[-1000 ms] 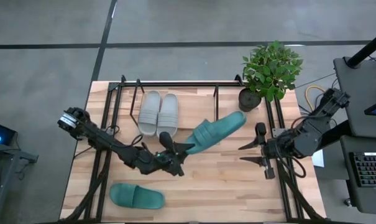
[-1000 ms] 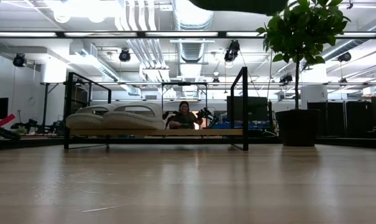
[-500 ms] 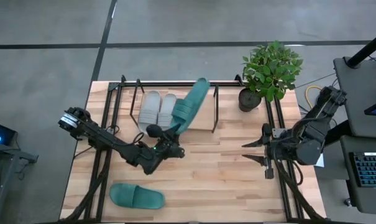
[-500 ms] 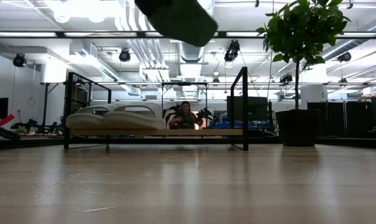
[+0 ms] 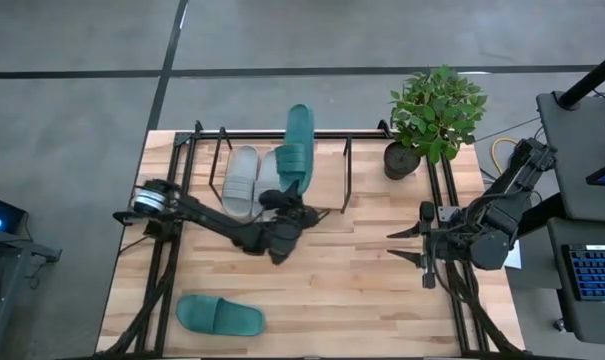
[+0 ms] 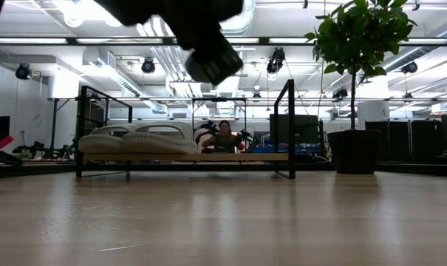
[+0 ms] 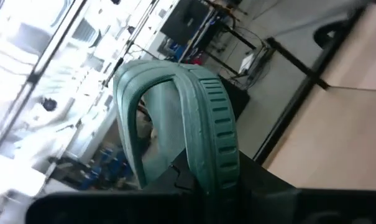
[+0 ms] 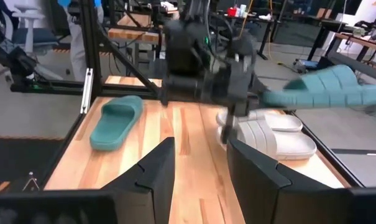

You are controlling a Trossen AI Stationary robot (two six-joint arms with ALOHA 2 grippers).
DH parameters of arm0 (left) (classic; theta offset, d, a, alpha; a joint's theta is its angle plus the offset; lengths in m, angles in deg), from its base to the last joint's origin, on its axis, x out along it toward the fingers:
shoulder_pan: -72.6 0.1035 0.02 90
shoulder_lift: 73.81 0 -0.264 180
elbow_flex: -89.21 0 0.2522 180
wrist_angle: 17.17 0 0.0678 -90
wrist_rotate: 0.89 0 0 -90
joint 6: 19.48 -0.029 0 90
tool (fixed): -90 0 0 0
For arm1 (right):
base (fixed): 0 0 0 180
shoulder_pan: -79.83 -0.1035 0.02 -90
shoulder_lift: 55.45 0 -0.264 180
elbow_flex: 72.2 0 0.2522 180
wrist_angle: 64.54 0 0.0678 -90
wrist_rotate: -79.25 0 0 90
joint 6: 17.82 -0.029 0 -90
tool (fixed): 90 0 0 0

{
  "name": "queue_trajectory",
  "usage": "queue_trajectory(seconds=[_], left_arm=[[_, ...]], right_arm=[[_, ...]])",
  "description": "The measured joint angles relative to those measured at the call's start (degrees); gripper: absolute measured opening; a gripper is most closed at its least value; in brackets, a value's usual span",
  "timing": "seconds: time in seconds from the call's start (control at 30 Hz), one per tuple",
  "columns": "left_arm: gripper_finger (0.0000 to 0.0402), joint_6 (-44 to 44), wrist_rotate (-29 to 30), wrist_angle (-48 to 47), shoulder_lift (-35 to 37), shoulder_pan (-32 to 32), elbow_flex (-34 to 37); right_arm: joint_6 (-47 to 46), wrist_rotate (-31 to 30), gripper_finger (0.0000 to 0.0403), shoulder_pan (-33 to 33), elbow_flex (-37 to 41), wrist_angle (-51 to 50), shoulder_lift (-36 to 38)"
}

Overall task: Pick and place slides into the shelf
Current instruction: Put the right green slide on the shelf

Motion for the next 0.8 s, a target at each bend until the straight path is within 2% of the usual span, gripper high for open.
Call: queue_trajectory(seconds=[0.13, 0.27, 0.5, 0.8], left_arm=[[0.0017, -2.19, -1.35, -0.31, -5.09, 0.99, -4.02], [0.0017, -2.76, -1.06, -2.27, -6.69, 1.55, -6.18], [0.0017, -2.69, -1.06, -3.22, -4.24, 1.4, -5.47], [0.0017, -4.63, -7.74, -3.9, 0.49, -2.02, -3.12]], right_arm=[[-0.02, 0.04, 0.0137, 0.0, 0.0, -0.03, 0.0], [-0.05, 0.07, 0.0137, 0.0, 0.0, -0.06, -0.03], [-1.36, 0.09, 0.0137, 0.0, 0.22, -0.61, -0.04], [-1.48, 0.2, 0.0137, 0.0, 0.22, -0.89, -0.04]])
